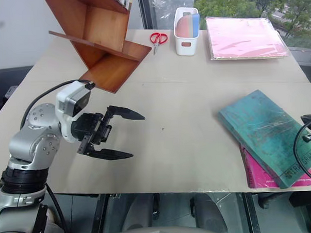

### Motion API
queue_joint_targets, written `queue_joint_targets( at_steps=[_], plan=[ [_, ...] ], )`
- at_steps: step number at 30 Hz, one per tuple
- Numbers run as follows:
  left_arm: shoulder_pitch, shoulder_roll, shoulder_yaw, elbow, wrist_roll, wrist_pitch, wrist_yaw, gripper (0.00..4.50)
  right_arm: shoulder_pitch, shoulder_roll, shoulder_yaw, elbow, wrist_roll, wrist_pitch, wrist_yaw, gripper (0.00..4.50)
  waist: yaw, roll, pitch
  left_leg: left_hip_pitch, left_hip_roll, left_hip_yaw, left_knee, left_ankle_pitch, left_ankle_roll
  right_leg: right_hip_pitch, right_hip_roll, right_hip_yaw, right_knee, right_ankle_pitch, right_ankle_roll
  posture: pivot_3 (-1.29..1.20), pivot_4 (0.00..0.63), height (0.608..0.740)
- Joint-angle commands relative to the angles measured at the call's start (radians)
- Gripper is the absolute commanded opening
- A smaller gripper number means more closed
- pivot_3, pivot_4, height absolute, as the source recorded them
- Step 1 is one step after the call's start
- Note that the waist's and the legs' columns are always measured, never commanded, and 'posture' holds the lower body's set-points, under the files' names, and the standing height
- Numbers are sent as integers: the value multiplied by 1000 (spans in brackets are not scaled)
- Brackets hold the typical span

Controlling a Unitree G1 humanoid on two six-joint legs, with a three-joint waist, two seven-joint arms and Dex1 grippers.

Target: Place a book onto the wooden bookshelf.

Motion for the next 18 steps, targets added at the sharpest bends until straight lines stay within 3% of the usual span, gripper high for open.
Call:
queue_joint_targets(
  at_steps=[1,10,18],
  plan=[
    [13,-1,10,-9,0,-16,-7,4500,-2,-5,-44,41,-41,-46,2,44,0,0,0,0,0,0,0,0,0,0,0,0,0,0,0,0,150,740],
    [57,-51,-18,-12,30,-30,28,4500,-36,-28,83,197,-164,-108,-29,44,-6,2,-1,1,0,-1,1,0,0,1,0,0,1,0,0,0,150,740],
    [67,-61,-25,-42,30,-8,87,4500,-56,-26,96,337,-216,-130,-39,44,-15,3,-2,1,0,-1,1,0,0,2,0,0,0,0,0,0,150,740]
  ],
)
